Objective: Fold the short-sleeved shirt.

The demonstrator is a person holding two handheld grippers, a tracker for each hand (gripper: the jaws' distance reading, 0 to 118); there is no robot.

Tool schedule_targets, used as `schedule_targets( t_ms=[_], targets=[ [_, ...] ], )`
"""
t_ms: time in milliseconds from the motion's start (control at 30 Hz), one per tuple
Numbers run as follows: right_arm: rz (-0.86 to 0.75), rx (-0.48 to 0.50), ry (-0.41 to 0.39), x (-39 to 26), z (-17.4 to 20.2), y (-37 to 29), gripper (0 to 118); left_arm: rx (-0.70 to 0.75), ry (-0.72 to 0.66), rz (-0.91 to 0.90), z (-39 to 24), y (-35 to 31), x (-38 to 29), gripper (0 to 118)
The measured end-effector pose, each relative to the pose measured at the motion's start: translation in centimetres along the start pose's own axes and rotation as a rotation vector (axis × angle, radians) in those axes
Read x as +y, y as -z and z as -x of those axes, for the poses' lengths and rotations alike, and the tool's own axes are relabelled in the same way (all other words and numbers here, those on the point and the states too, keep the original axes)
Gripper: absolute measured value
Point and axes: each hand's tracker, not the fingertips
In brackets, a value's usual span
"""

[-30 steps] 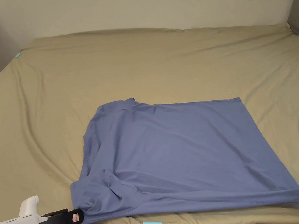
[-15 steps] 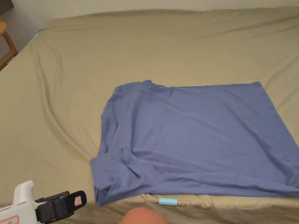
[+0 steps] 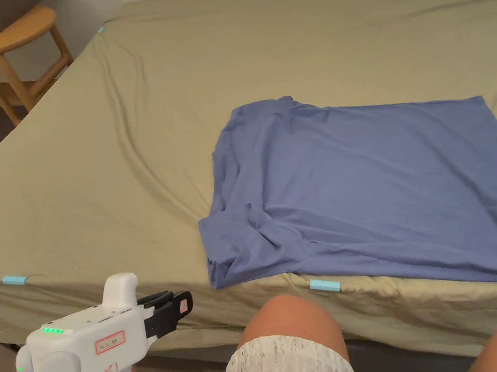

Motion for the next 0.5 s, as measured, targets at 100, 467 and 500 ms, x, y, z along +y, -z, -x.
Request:
schedule_targets(
  t_ms=[100, 467, 500],
  targets=[
    [-0.001, -0.004, -0.004, 0.2, 0.0, -0.6, 0, -0.014, 0.026, -0.018, -1.3, 1.8, 0.7, 0],
    [-0.037, -0.04, 0.027, 1.1, -1.2, -2.6, 0, -0.025, 0.069, 0.026, -3.2, 6.0, 1.7, 49],
    [-0.038, -0.046, 0.029, 1.1, -1.4, -2.7, 0, -0.013, 0.074, 0.026, -3.4, 6.3, 1.6, 49]
  ],
)
